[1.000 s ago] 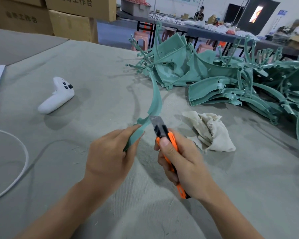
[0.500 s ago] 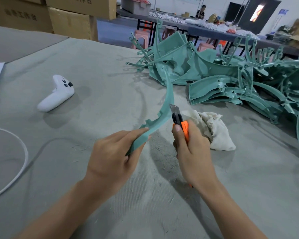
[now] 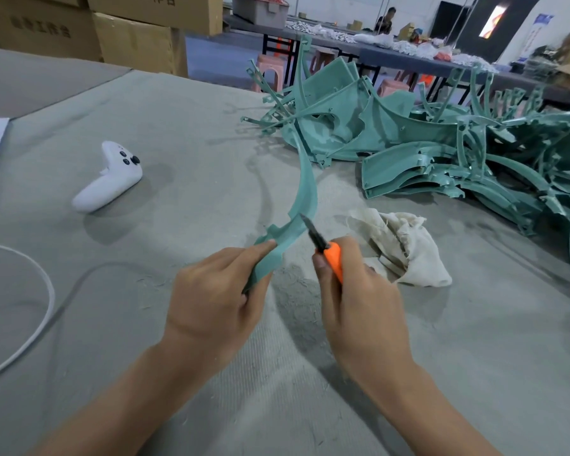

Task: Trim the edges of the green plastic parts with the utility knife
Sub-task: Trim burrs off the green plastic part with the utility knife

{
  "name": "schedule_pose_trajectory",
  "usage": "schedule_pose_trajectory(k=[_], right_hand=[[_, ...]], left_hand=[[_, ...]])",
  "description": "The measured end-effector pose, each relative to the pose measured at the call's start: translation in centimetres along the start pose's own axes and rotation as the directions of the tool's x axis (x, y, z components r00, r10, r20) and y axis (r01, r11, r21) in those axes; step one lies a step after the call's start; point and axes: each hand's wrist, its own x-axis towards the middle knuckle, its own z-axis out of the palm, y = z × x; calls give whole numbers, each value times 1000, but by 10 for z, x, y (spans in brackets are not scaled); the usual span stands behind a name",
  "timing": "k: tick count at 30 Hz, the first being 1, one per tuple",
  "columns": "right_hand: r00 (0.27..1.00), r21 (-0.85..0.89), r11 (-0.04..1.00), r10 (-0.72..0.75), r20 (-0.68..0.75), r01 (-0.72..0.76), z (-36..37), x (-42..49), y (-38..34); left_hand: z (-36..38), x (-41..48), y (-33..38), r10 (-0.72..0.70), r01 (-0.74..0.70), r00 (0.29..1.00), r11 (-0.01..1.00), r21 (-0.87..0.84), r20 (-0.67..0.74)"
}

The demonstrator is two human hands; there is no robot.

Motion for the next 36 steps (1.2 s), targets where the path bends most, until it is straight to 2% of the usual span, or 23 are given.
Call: schedule_pose_trajectory(k=[4, 8, 10, 12, 14, 16, 22, 24, 26, 28, 30, 36], right_hand=[[999, 17, 999, -44, -7, 44, 2, -5, -12], [994, 220, 974, -71, 82, 51, 0, -8, -12], [984, 488, 872, -61, 168, -29, -3, -7, -9], [962, 710, 680, -23, 273, -185, -5, -4, -3], [933, 772, 548, 43, 357, -321, -7, 0, 1], [915, 768, 507, 127, 383, -392, -8, 5, 7], [913, 708, 581, 318, 257, -402, -3, 17, 25], [932, 631, 694, 331, 148, -346, -1, 18, 28], [966, 463, 853, 258, 24, -240, 0, 17, 29], [983, 324, 936, 169, -67, -139, 1, 17, 31], [986, 245, 965, 121, -116, -90, 2, 19, 31], [990, 255, 967, 26, -137, 10, 4, 12, 28]], left_hand=[[-2, 3, 0, -36, 37, 998, 999, 18, -53], [-3, 6, -1, -35, 35, 997, 999, -3, -72], [-3, 6, 0, -33, 32, 998, 999, -26, -61], [-4, 7, 2, -18, 14, 998, 998, -60, -64], [-5, 10, 6, 0, -7, 996, 996, -85, -85], [-6, 11, 9, 10, -21, 994, 995, -99, -108], [-6, 10, 10, 33, -44, 995, 992, -117, -95], [-6, 8, 10, 43, -51, 996, 992, -117, -74], [-6, 7, 9, 48, -53, 998, 992, -113, -50], [-6, 7, 9, 45, -50, 998, 992, -112, -43], [-7, 8, 8, 48, -53, 998, 992, -110, -47], [-6, 7, 6, 46, -50, 998, 995, -81, -48]])
